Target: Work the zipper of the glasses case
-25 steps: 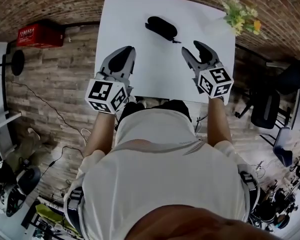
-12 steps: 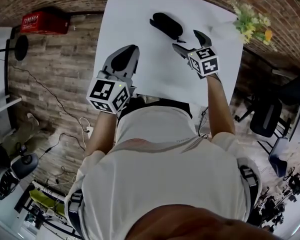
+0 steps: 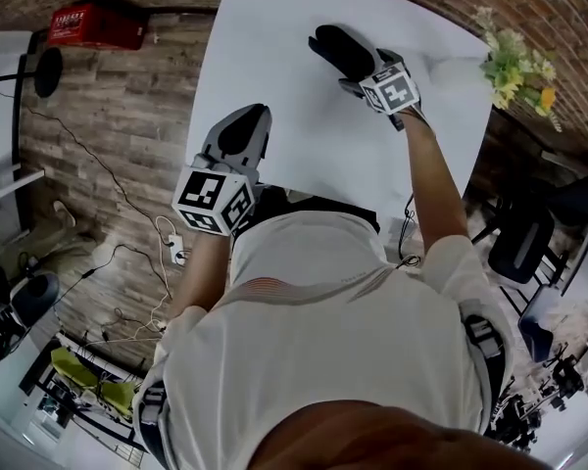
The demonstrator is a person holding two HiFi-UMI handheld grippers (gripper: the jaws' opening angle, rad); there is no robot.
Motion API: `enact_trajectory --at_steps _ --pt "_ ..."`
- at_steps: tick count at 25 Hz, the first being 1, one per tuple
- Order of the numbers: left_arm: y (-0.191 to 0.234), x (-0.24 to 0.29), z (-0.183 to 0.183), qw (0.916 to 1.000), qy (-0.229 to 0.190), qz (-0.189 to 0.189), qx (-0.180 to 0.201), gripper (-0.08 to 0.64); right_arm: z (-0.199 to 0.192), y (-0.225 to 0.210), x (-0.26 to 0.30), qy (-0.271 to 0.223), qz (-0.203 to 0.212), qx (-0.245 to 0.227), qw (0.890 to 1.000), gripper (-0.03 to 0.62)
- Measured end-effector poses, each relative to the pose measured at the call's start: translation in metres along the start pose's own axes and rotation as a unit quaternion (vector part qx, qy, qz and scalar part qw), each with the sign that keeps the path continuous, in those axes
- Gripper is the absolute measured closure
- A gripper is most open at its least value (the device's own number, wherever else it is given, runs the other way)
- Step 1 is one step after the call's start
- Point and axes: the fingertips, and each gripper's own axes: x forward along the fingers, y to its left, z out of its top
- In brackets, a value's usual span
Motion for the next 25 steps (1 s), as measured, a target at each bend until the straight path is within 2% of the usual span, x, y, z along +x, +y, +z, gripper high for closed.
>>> enact_trajectory --at_steps 6,12,15,19,25 --pt "0.010 0.005 -0.005 0.9999 0.008 0.007 -0.007 0.527 -0.008 0.000 0.021 0.038 0.021 -0.028 0.999 0.034" --pt "0.012 0.007 -0.006 0.9999 0.011 0.004 -0.008 0.526 -0.007 0.005 0.016 0.029 0.018 -0.035 0.999 0.167" --pt "0.012 0.009 -0.005 0.9999 0.010 0.001 -0.008 0.526 -0.003 0.002 0.011 0.023 0.004 -0.035 0.999 0.262" --pt "0.012 0.008 -0.002 1.0000 0.007 -0.002 -0.005 0.527 0.001 0.005 0.008 0.007 -0.006 -0.023 1.000 0.273" --pt "0.015 0.001 0.006 1.0000 -0.002 -0.004 -0.003 0.526 0.013 0.014 -0.010 -0.034 -0.002 0.029 0.999 0.279"
